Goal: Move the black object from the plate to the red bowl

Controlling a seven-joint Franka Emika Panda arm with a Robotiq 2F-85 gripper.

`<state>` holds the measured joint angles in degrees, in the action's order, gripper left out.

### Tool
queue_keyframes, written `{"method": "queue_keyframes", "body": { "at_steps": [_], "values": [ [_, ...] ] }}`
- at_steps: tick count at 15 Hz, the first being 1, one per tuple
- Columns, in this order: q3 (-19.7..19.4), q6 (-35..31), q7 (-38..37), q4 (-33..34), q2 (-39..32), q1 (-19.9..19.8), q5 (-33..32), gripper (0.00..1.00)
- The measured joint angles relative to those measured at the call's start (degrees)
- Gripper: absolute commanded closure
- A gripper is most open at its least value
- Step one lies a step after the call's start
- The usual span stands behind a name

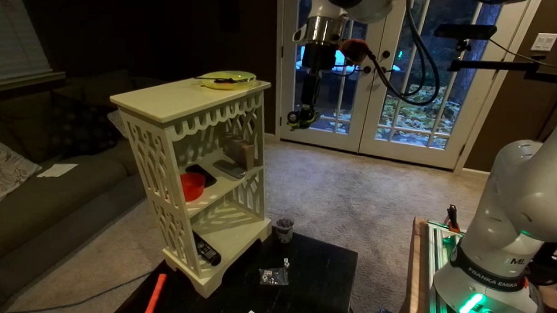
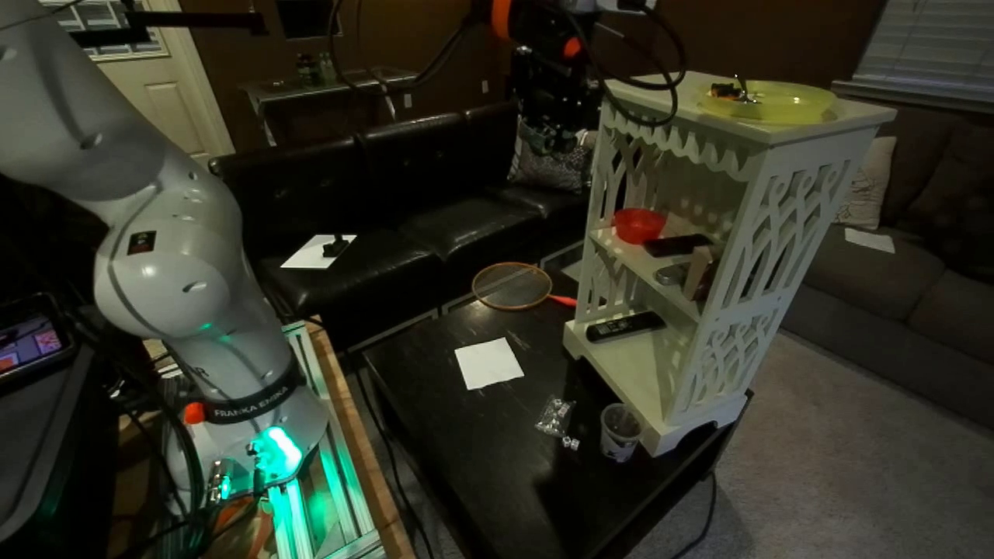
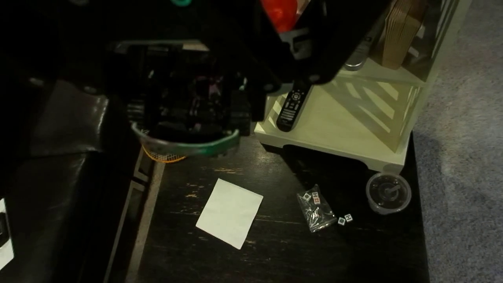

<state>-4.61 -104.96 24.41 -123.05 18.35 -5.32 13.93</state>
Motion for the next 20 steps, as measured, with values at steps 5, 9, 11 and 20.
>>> {"method": "queue_keyframes", "body": {
  "at_steps": [5, 9, 11, 20],
  "values": [
    [-0.9, 0.0, 1.7, -1.0, -2.7, 1.9, 0.4, 0.58],
    [-1.6, -7.4, 9.4, -5.7, -7.3, 3.9, 4.6, 0.58],
    [-1.6, -14.4, 13.2, -8.5, -8.7, 4.5, 7.6, 0.58],
    [-1.4, -28.1, 18.7, -13.6, -10.5, 5.5, 13.8, 0.58]
  ]
}}
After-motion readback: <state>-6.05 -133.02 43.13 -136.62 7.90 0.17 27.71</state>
